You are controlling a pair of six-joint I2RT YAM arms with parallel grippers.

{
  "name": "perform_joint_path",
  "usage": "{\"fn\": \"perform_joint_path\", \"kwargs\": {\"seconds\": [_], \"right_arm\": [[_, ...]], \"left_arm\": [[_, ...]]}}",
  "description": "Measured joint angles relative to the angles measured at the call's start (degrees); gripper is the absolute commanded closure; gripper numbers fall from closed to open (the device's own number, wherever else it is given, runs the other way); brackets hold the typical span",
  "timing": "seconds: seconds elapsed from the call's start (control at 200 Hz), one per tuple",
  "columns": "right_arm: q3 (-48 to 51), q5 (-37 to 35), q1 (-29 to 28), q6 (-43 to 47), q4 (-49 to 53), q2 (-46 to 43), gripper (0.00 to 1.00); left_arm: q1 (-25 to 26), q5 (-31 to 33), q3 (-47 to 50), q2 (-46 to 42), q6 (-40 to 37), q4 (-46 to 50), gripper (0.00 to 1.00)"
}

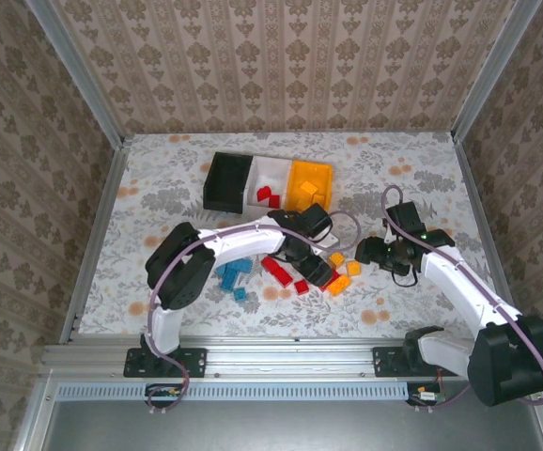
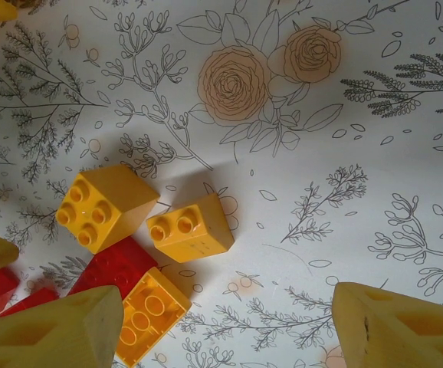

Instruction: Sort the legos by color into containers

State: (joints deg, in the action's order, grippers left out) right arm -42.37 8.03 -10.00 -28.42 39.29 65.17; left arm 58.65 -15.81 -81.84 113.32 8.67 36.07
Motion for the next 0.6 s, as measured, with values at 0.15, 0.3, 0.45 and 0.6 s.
{"fn": "perform_joint_path", "kwargs": {"seconds": [0.15, 0.3, 0.45, 0.6], "right_arm": [[0.13, 0.0, 0.02, -0.02, -0.02, 0.02, 0.26], [0.13, 0.0, 0.0, -0.02, -0.02, 0.0, 0.25], [0.11, 0.0, 0.02, -0.02, 0.0, 0.0, 0.25], [0.11, -0.02, 0.02, -0.02, -0.02, 0.0, 0.25]], "left_arm": [[1.25, -0.07, 0.22, 0.87, -0.04, -0.42, 0.29], [1.7, 0.15, 0.17, 3.13, -0.17, -0.59, 0.3], [1.7, 0.22, -1.27, 4.09, -0.48, -0.33, 0.32], [1.7, 0.87, -2.54, 4.87, -0.7, 0.98, 0.35]]}}
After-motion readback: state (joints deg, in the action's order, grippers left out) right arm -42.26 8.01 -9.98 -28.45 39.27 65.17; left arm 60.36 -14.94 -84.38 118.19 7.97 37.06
